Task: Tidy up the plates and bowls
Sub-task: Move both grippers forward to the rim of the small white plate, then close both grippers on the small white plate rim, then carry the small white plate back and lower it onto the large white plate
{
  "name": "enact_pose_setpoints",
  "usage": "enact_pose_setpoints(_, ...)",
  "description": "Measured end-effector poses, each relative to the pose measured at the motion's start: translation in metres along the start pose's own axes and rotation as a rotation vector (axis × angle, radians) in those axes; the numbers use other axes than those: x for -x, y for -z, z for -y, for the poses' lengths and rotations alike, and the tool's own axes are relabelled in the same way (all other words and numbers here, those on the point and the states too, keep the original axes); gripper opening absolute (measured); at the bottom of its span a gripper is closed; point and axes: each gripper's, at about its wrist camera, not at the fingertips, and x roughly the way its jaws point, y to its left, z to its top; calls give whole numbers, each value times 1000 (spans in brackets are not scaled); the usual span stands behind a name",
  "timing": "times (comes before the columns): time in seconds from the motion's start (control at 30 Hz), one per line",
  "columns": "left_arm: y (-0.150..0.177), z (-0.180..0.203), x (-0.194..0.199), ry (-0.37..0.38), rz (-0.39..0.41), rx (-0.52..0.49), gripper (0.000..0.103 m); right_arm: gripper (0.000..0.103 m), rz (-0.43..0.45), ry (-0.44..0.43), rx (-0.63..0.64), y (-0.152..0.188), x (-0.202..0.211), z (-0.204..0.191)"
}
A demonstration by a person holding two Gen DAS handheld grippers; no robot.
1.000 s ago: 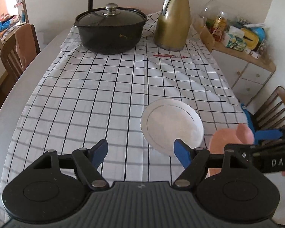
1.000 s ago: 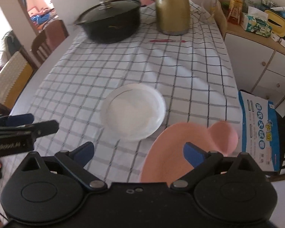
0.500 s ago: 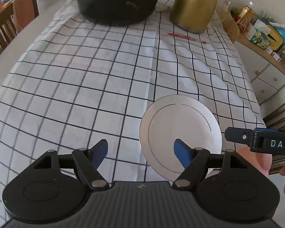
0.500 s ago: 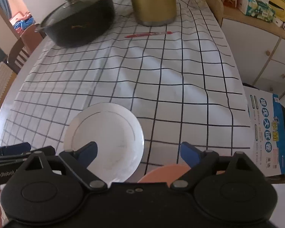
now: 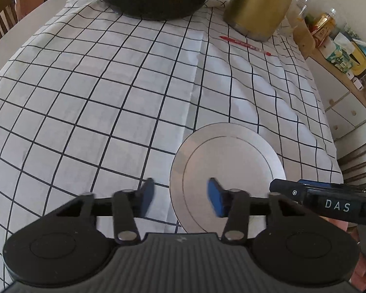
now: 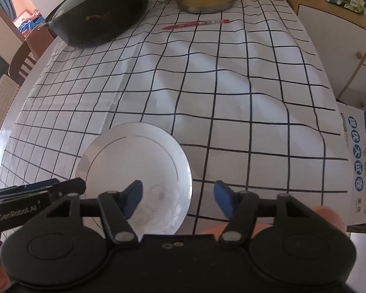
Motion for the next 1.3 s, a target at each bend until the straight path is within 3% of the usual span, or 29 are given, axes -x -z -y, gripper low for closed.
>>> enact_pose_setpoints(0.27,0,-2,-12,-13,-18,15,27,30,-26,-15,-16,3,-9,3)
enact_pose_setpoints(0.37,1,-5,-15,-9,-23,31,20,24,-27,-5,-17,4,-11,4)
enact_pose_setpoints(0.57,2,-4,-17,0,-17,26,16,15,-29,-3,-28,7,-14,9)
enact_pose_setpoints(1.3,28,-19,23,-20,22,-26,16,14,-22,4,58,37,9,-25)
